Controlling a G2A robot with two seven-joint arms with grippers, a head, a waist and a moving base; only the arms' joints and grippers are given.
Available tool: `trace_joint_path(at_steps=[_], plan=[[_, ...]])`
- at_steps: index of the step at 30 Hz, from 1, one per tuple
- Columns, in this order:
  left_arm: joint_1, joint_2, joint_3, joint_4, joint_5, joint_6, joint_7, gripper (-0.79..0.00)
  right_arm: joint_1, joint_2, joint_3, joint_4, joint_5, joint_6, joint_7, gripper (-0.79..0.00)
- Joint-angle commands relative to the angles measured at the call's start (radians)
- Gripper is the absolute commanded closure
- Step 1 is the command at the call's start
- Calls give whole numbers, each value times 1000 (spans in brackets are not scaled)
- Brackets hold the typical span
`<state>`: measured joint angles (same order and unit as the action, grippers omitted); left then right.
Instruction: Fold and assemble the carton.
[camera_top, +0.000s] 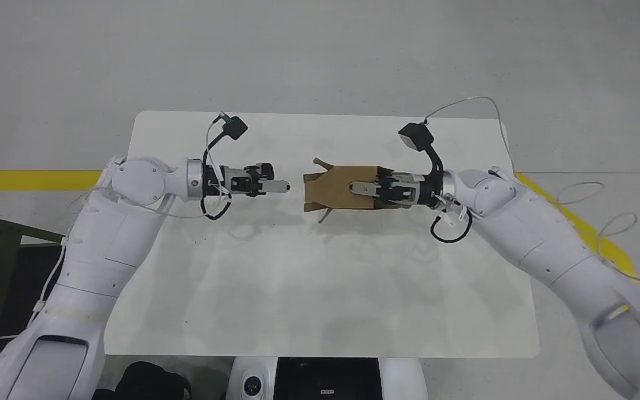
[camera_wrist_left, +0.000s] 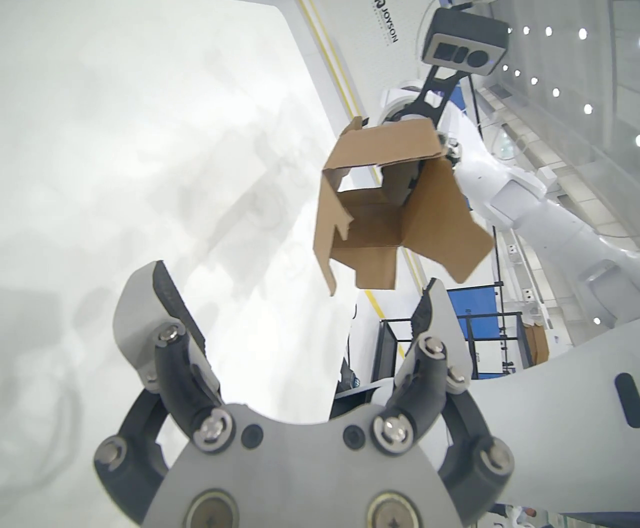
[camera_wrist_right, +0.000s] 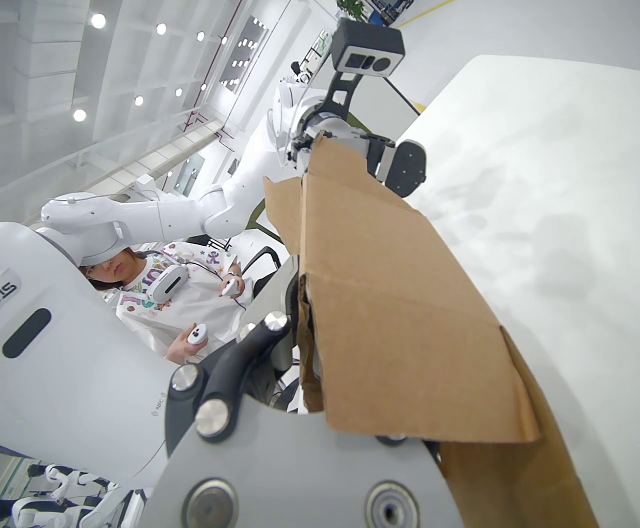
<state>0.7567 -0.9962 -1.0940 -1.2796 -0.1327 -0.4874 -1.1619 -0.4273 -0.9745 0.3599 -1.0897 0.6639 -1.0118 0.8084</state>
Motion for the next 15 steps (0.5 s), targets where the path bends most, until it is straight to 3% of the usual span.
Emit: trace_joint_path(at_steps=[1, 15], plan=[[0, -2, 11, 0, 36, -2, 20, -785, -2, 9, 2, -19, 4, 0, 0, 0], [-14, -15, 77, -32, 143, -7, 89, -785, -6, 28, 8, -93, 34, 0, 0, 0]])
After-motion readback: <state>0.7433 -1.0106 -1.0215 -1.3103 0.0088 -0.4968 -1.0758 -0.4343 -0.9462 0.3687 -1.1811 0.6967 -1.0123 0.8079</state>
